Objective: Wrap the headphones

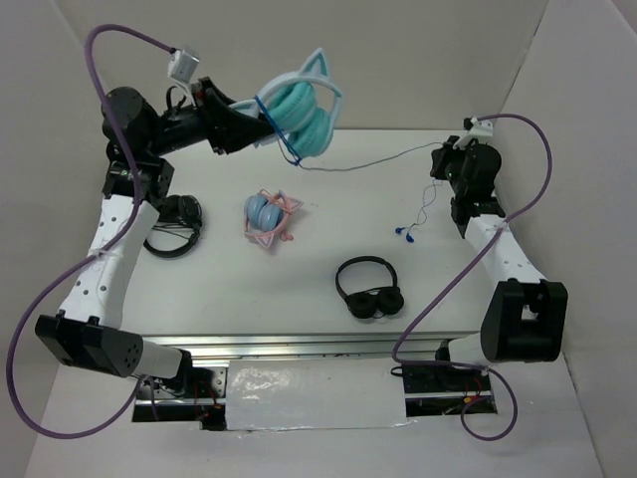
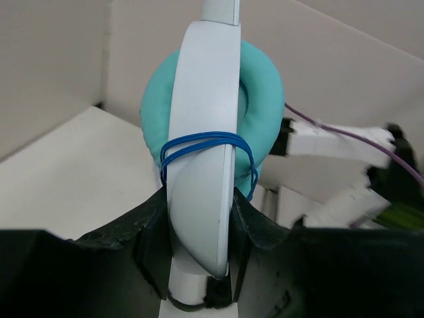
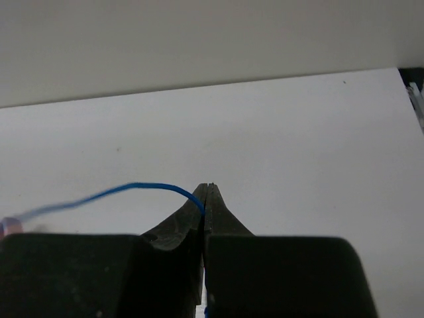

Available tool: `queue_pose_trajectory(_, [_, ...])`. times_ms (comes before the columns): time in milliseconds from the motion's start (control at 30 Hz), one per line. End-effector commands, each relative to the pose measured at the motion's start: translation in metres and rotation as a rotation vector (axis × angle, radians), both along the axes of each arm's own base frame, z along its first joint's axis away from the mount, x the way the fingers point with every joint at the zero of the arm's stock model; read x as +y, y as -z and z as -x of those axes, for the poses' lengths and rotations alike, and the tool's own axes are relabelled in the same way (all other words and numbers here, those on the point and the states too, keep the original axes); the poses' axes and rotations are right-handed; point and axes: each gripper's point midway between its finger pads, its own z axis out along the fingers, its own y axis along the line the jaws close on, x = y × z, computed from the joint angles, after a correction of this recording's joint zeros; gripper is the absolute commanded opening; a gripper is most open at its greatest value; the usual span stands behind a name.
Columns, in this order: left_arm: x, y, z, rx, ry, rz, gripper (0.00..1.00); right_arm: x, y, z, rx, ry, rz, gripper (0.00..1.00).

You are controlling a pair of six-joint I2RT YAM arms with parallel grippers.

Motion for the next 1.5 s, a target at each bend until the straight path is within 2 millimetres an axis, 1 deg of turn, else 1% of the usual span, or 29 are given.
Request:
queue_pose_trajectory(0, [-0.028, -0.013, 0.054, -0.197, 0.314, -0.009, 0.0, 0.026, -0.017, -0.011, -0.028, -0.141, 0.043, 0.0])
queue_pose_trajectory(33, [-0.034, -0.005, 0.058, -0.179, 0.369, -0.02, 0.0, 0.027, -0.013, -0.015, -0.016, -0.14, 0.044, 0.0])
queue_pose_trajectory(67, [-0.042, 0.002, 0.068, -0.178, 0.443, -0.048, 0.0, 0.025, -0.022, -0.02, -0.027, -0.127, 0.061, 0.0])
queue_pose_trajectory(100, [-0.047, 0.01, 0.064, -0.14, 0.473, -0.06, 0.0, 0.023, -0.016, -0.026, -0.003, -0.117, 0.062, 0.0])
queue_pose_trajectory(133, [-0.051, 0.017, 0.062, -0.162, 0.491, -0.081, 0.0, 0.02, -0.019, -0.03, 0.0, -0.1, 0.062, 0.0])
queue_pose_trajectory(167, [-0.056, 0.023, 0.062, -0.165, 0.509, -0.095, 0.0, 0.011, -0.032, -0.035, 0.002, -0.058, 0.08, 0.0])
queue_pose_trajectory(200, [-0.059, 0.038, 0.058, -0.075, 0.5, -0.106, 0.0, 0.004, -0.029, -0.041, 0.023, -0.027, 0.086, 0.0])
queue_pose_trajectory(233, [-0.066, 0.046, 0.053, -0.16, 0.472, -0.141, 0.0, -0.004, -0.03, -0.042, 0.049, 0.005, 0.099, 0.0])
queue_pose_trajectory(267, [-0.067, 0.066, 0.037, -0.031, 0.357, -0.178, 0.0, -0.014, -0.05, -0.046, 0.02, 0.056, 0.111, 0.0])
queue_pose_trajectory(333, [-0.077, 0.089, 0.024, -0.065, 0.253, -0.267, 0.0, -0.031, -0.062, -0.046, 0.015, 0.115, 0.138, 0.0])
queue_pose_trajectory(367, [-0.079, 0.099, 0.019, -0.04, 0.218, -0.289, 0.0, -0.036, -0.079, -0.048, -0.017, 0.132, 0.142, 0.0])
queue_pose_trajectory(400, [-0.082, 0.112, 0.014, -0.013, 0.2, -0.306, 0.0, -0.04, -0.083, -0.046, -0.013, 0.146, 0.151, 0.0])
queue_pose_trajectory(467, [-0.096, 0.13, 0.024, -0.001, 0.311, -0.306, 0.0, -0.044, -0.107, -0.047, -0.047, 0.158, 0.167, 0.0])
queue_pose_trajectory(500, [-0.101, 0.136, 0.024, -0.018, 0.331, -0.317, 0.0, -0.042, -0.113, -0.048, -0.051, 0.143, 0.195, 0.0])
queue_pose_trajectory(533, [-0.11, 0.154, 0.026, 0.028, 0.355, -0.347, 0.0, -0.041, -0.13, -0.047, -0.077, 0.138, 0.2, 0.0])
queue_pose_trajectory(567, [-0.116, 0.157, 0.027, 0.022, 0.35, -0.377, 0.0, -0.039, -0.135, -0.048, -0.083, 0.127, 0.207, 0.0])
queue_pose_trajectory(600, [-0.127, 0.169, 0.025, -0.026, 0.334, -0.436, 0.0, -0.034, -0.139, -0.048, -0.085, 0.103, 0.216, 0.0])
queue_pose_trajectory(633, [-0.135, 0.183, 0.022, -0.016, 0.333, -0.478, 0.0, -0.029, -0.151, -0.047, -0.106, 0.092, 0.229, 0.0])
queue_pose_trajectory(700, [-0.145, 0.202, 0.023, -0.018, 0.311, -0.576, 0.0, -0.025, -0.158, -0.047, -0.11, 0.085, 0.243, 0.0])
queue_pose_trajectory(733, [-0.148, 0.212, 0.02, -0.004, 0.301, -0.609, 0.0, -0.028, -0.166, -0.045, -0.117, 0.12, 0.256, 0.0])
queue_pose_trajectory(767, [-0.151, 0.226, 0.015, 0.021, 0.293, -0.642, 0.0, -0.021, -0.168, -0.044, -0.117, 0.117, 0.269, 0.0])
queue_pose_trajectory(800, [-0.152, 0.234, 0.012, 0.034, 0.279, -0.67, 0.0, -0.023, -0.168, -0.042, -0.114, 0.126, 0.282, 0.0])
queue_pose_trajectory(867, [-0.154, 0.257, -0.001, 0.085, 0.249, -0.72, 0.0, -0.006, -0.175, -0.035, -0.13, 0.113, 0.309, 0.0])
queue_pose_trajectory(967, [-0.153, 0.276, -0.018, 0.157, 0.21, -0.742, 0.0, -0.002, -0.187, -0.024, -0.149, 0.124, 0.313, 0.0])
queue_pose_trajectory(1067, [-0.149, 0.291, -0.036, 0.189, 0.138, -0.796, 0.0, 0.014, -0.205, -0.009, -0.175, 0.067, 0.312, 0.0])
queue_pose_trajectory(1233, [-0.146, 0.297, -0.052, 0.229, 0.081, -0.814, 0.0, 0.056, -0.231, 0.026, -0.225, -0.064, 0.323, 0.0])
queue_pose_trajectory(1267, [-0.146, 0.296, -0.059, 0.233, 0.053, -0.819, 0.0, 0.063, -0.239, 0.038, -0.245, -0.09, 0.326, 0.0])
queue_pose_trajectory(1333, [-0.144, 0.301, -0.066, 0.254, 0.035, -0.831, 0.0, 0.086, -0.242, 0.052, -0.252, -0.16, 0.328, 0.0])
queue_pose_trajectory(1467, [-0.137, 0.297, -0.085, 0.266, -0.053, -0.861, 0.0, 0.117, -0.251, 0.084, -0.291, -0.266, 0.317, 0.0])
